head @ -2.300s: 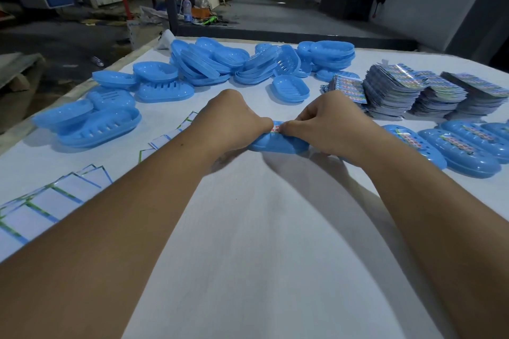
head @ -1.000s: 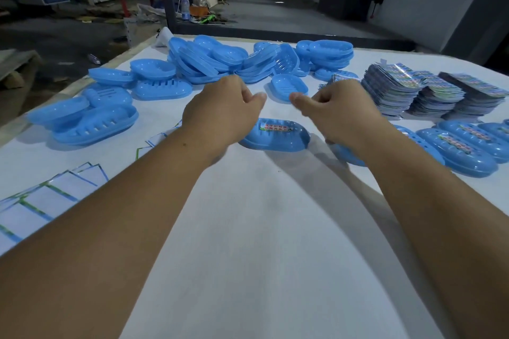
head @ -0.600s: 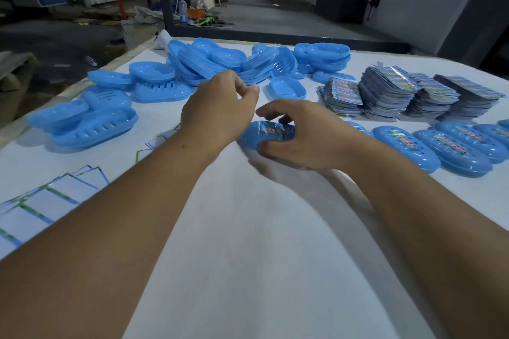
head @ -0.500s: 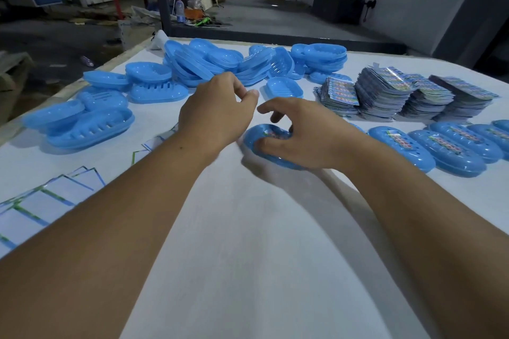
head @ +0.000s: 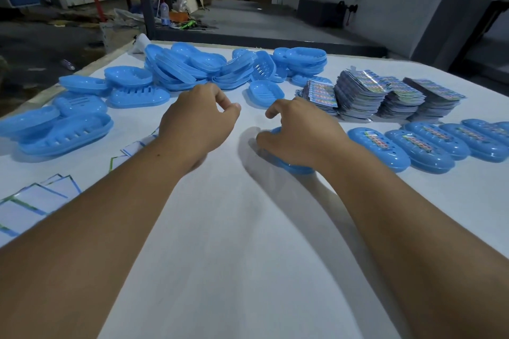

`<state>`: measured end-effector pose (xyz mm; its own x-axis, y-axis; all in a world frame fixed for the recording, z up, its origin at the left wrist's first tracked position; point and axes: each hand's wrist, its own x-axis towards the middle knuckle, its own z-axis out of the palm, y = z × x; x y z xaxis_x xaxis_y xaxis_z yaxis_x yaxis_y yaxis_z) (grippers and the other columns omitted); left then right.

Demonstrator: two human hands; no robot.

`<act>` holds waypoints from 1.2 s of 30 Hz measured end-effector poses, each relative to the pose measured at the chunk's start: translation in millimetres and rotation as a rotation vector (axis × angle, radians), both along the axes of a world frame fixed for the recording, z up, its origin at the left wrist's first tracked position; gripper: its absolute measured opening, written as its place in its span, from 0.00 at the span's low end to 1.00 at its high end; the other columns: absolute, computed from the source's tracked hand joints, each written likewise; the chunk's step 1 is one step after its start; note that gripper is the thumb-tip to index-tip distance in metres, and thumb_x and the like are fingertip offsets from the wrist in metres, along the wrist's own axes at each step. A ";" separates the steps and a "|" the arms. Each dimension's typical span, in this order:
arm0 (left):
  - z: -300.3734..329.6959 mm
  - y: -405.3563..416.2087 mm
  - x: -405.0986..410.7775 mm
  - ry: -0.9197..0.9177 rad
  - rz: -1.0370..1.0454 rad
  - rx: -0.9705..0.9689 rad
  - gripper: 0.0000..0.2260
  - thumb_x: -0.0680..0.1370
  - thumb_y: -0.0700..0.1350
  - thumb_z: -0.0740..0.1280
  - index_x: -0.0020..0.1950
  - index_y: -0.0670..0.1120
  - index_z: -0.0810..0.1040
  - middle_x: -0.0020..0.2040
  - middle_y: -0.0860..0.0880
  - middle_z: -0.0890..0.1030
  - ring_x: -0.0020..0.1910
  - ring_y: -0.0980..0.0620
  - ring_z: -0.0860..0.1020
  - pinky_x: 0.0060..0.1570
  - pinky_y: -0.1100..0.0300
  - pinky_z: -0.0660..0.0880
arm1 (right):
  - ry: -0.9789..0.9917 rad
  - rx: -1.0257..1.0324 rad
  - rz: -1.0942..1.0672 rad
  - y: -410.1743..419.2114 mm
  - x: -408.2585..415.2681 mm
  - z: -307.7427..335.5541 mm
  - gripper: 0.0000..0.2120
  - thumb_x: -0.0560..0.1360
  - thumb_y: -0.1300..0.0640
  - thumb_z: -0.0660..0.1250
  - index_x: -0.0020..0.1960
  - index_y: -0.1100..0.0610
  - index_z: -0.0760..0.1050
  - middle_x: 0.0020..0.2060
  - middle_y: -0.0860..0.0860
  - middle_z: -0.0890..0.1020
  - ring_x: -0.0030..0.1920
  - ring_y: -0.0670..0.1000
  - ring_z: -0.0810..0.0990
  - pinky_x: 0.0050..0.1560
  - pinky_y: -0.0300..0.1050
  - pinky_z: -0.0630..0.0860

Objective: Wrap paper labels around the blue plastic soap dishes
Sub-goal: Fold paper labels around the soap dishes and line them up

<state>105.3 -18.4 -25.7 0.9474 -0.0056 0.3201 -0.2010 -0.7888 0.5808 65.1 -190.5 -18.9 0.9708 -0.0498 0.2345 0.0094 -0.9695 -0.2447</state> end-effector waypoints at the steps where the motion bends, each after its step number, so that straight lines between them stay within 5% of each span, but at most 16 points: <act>1: -0.1 -0.1 -0.2 0.000 -0.001 0.000 0.10 0.77 0.60 0.66 0.49 0.55 0.77 0.45 0.54 0.79 0.47 0.49 0.78 0.51 0.49 0.78 | 0.004 0.003 -0.001 -0.1 0.0 0.5 0.25 0.71 0.39 0.67 0.67 0.44 0.73 0.53 0.45 0.70 0.54 0.51 0.75 0.46 0.47 0.66; 11: 0.7 -0.5 -1.8 0.001 -0.016 -0.001 0.10 0.77 0.59 0.67 0.48 0.54 0.78 0.46 0.51 0.80 0.47 0.48 0.78 0.50 0.48 0.78 | 0.032 0.006 -0.061 -18.6 -0.3 5.0 0.27 0.71 0.61 0.66 0.69 0.46 0.73 0.63 0.51 0.74 0.58 0.55 0.77 0.48 0.47 0.69; 24: -4.8 -0.1 -4.2 0.052 -0.031 0.048 0.09 0.77 0.59 0.67 0.44 0.55 0.77 0.42 0.54 0.81 0.45 0.49 0.79 0.50 0.53 0.77 | -0.039 0.076 -0.027 -18.7 6.9 -2.5 0.15 0.76 0.54 0.65 0.62 0.47 0.78 0.55 0.47 0.79 0.57 0.52 0.77 0.52 0.48 0.75; 29: -7.9 -2.0 -6.7 0.053 -0.014 0.052 0.10 0.76 0.60 0.66 0.42 0.55 0.77 0.41 0.54 0.81 0.45 0.49 0.79 0.45 0.56 0.73 | -0.164 0.052 -0.082 -34.0 19.5 1.6 0.18 0.77 0.56 0.65 0.66 0.52 0.78 0.64 0.54 0.78 0.65 0.58 0.75 0.63 0.53 0.74; 36: -8.7 -0.8 -6.3 0.047 -0.023 0.045 0.10 0.76 0.59 0.67 0.41 0.55 0.77 0.41 0.55 0.81 0.45 0.49 0.80 0.48 0.55 0.76 | -0.063 -0.005 -0.215 -62.5 39.1 2.1 0.16 0.77 0.59 0.63 0.63 0.62 0.75 0.63 0.62 0.77 0.63 0.65 0.75 0.56 0.52 0.72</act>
<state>99.0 -19.2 -34.4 0.9609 -0.0406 0.2739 -0.1922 -0.8099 0.5542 104.2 -253.0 -16.8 0.9216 -0.2524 0.2947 -0.1825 -0.9522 -0.2449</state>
